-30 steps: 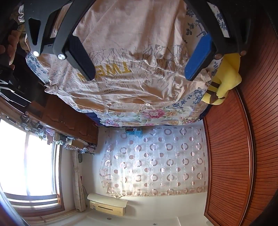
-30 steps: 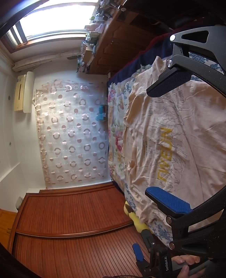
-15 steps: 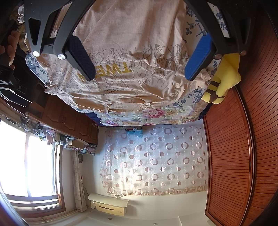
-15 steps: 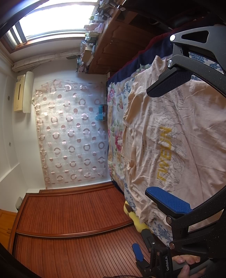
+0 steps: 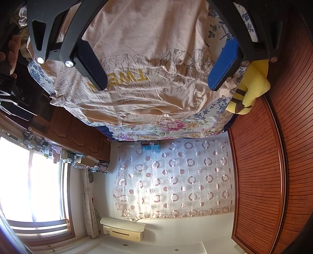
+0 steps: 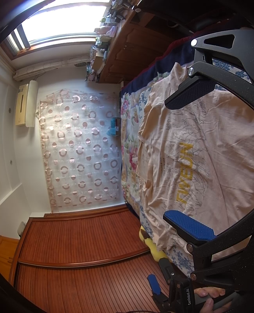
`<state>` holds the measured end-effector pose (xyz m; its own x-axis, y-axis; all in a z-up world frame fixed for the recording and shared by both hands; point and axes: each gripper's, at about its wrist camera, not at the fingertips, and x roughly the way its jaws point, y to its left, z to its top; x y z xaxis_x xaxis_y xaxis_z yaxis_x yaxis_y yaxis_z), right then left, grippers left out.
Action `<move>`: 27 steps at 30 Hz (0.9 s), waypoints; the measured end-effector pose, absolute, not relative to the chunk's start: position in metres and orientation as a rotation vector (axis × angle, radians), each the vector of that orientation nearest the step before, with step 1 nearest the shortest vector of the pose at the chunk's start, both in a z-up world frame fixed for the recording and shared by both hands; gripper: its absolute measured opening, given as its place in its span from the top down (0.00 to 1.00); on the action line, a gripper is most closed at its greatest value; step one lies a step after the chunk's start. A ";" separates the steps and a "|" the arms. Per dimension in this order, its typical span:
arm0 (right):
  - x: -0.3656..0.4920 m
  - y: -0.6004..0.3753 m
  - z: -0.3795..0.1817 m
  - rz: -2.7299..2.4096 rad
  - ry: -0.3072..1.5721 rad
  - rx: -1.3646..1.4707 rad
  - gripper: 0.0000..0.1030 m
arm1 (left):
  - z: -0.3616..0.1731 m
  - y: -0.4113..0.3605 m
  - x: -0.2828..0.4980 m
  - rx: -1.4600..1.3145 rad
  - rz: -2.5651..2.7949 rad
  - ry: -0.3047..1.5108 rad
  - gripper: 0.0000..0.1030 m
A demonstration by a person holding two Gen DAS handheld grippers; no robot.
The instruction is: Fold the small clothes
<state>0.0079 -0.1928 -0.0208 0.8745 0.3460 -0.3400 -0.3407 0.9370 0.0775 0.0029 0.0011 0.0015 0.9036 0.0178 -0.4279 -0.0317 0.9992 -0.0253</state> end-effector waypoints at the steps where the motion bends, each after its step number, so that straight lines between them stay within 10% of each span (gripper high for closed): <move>1: 0.008 -0.193 -0.021 0.358 0.358 0.015 0.00 | 0.002 0.001 0.003 -0.033 0.025 0.442 0.00; 27: 0.005 -0.192 -0.018 0.360 0.359 0.017 0.00 | 0.002 -0.003 0.001 -0.022 0.026 0.435 0.00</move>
<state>0.0050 -0.1923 -0.0180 0.8736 0.3475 -0.3406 -0.3417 0.9365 0.0790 0.0015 -0.0028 0.0021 0.9065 0.0207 -0.4217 -0.0303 0.9994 -0.0161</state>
